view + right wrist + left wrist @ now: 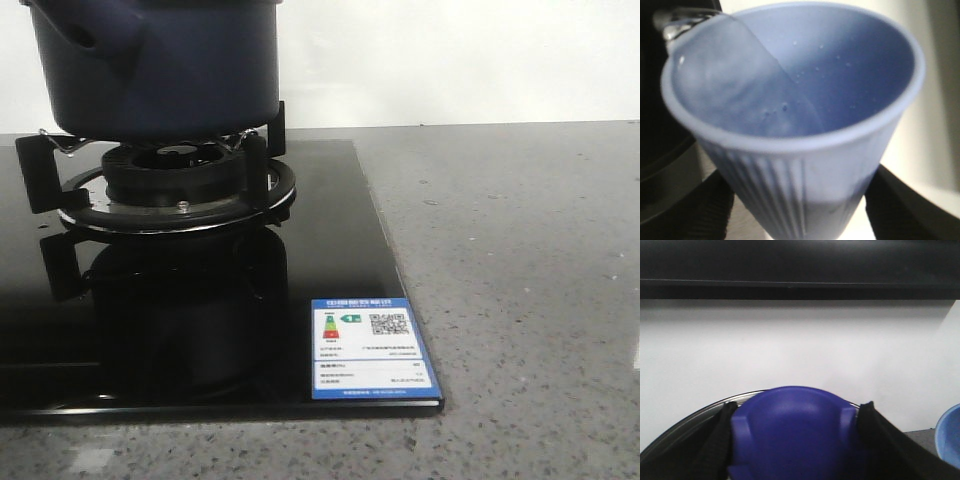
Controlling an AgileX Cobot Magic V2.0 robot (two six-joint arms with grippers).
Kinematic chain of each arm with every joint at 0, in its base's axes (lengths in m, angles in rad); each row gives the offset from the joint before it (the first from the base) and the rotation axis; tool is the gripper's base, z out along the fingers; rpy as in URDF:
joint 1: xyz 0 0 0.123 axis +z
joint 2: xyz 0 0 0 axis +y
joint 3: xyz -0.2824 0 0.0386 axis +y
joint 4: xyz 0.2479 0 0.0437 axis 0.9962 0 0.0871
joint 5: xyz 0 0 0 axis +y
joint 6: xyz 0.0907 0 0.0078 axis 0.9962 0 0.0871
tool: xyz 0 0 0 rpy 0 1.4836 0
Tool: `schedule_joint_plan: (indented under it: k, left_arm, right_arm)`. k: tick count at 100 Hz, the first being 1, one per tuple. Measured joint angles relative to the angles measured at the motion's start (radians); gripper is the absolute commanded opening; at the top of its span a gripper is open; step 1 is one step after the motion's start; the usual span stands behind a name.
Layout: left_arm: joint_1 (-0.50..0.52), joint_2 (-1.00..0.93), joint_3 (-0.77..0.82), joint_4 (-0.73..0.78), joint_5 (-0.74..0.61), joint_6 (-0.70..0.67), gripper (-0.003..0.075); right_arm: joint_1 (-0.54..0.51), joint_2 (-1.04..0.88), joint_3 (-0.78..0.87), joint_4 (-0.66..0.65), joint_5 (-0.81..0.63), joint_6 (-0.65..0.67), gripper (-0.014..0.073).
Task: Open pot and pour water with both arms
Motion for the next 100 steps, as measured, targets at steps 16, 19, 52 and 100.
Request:
schedule_joint_plan:
  k: [16, 19, 52, 100]
  left_arm:
    - [0.000, 0.000, 0.000, 0.000, 0.000, 0.000, 0.0399]
    - [0.000, 0.000, 0.000, 0.000, 0.000, 0.000, 0.0399]
    - [0.000, 0.000, 0.000, 0.000, 0.000, 0.000, 0.0399]
    - [0.000, 0.000, 0.000, 0.000, 0.000, 0.000, 0.0399]
  right_arm:
    - [0.000, 0.014, 0.000, -0.172, -0.052, -0.002, 0.0298]
    - [0.000, 0.015, 0.000, -0.193, -0.055, -0.002, 0.0298]
    - [0.000, 0.015, 0.000, -0.413, -0.082, -0.004, 0.0297]
    - [0.000, 0.015, -0.001, -0.614, -0.109, -0.004, 0.0297]
